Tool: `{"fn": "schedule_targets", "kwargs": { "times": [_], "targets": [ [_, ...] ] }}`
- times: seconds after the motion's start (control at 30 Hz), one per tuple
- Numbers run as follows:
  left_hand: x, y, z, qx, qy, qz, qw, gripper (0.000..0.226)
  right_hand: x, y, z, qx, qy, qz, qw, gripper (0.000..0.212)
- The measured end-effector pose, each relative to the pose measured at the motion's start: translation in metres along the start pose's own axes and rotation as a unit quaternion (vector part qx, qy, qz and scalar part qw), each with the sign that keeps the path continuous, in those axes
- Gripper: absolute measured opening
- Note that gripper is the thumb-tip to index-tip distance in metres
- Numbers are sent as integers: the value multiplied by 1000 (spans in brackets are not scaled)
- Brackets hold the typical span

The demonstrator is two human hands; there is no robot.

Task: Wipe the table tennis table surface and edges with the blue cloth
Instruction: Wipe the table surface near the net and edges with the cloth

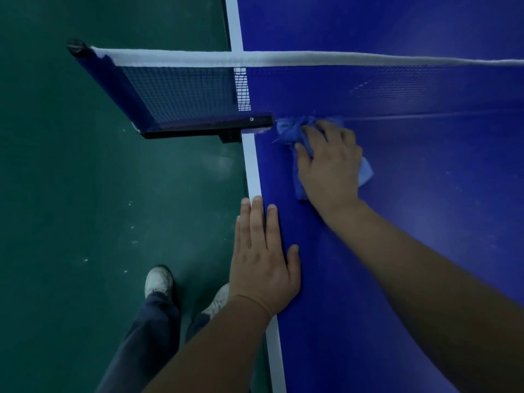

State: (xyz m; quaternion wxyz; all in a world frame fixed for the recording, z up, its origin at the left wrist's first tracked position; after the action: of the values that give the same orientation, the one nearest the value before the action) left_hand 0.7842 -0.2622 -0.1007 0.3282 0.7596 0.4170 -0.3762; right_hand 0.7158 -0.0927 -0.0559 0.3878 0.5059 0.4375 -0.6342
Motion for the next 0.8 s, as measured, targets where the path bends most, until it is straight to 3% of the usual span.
{"fn": "schedule_targets", "kwargs": {
  "times": [0.13,0.27,0.33,0.4,0.47,0.57,0.7,0.8],
  "targets": [
    [-3,-1,0,-4,31,9,999,70,14,-10,71,-57,-45,22,997,30],
    [1,0,-3,4,-9,43,999,70,32,-18,140,-256,-64,133,955,36],
    [2,0,-3,-1,-24,55,998,72,22,-20,153,-295,-123,139,937,37],
    [0,0,-2,-7,-4,38,999,71,1,-23,134,-257,-178,81,946,35],
    [-3,0,-1,-8,11,13,1000,68,-12,-16,82,-173,-154,12,973,34],
    [-2,-1,0,-3,9,-2,1000,69,-12,8,31,-65,-120,19,991,34],
    [-1,-1,0,-3,31,12,999,69,9,-10,80,-120,-123,13,985,33],
    [1,-2,0,0,21,34,999,70,31,-28,128,-214,-119,133,960,40]
  ]
}}
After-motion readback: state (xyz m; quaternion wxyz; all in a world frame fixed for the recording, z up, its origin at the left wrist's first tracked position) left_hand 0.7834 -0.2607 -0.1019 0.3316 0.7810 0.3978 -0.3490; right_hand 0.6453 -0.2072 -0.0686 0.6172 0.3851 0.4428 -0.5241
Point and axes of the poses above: each hand's wrist, its own y-axis away from the middle knuckle, its own x-axis out of the palm, z = x × y, the point moved 8 cm from there along -y, towards the middle knuckle, and after that the axes turned 12 degrees about -x, right-handed, at the moved point
